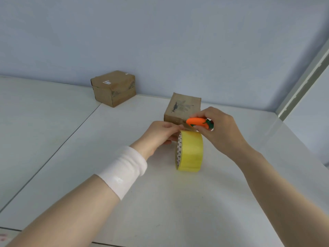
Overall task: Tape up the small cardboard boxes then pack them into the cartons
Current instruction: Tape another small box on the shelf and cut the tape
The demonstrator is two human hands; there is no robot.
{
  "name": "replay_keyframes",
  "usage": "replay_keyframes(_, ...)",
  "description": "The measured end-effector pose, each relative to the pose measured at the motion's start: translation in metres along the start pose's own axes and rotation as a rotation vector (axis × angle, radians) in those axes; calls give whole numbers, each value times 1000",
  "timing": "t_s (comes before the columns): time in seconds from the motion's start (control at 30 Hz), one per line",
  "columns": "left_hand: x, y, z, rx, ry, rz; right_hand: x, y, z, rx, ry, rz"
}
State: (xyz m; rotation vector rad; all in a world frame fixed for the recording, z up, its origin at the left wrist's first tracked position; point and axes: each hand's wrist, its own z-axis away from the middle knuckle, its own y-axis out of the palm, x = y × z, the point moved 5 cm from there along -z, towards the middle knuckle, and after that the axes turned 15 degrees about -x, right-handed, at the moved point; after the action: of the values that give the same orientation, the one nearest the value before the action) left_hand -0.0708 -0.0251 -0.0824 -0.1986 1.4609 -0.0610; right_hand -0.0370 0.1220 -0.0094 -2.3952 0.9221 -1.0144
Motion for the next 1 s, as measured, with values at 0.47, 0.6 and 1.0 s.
replay_keyframes(0.47, 1, 3, -7, 27, 32, 22, 6, 6, -10, 154, -135, 143)
replay_keyframes(0.6, 1, 0, -6, 25, 20, 29, -4, -13, -8, 184, -102, 194)
replay_keyframes(1.0, -22, -21, 20, 132, 238, 78, -19, 1, -23, -93, 390, -121)
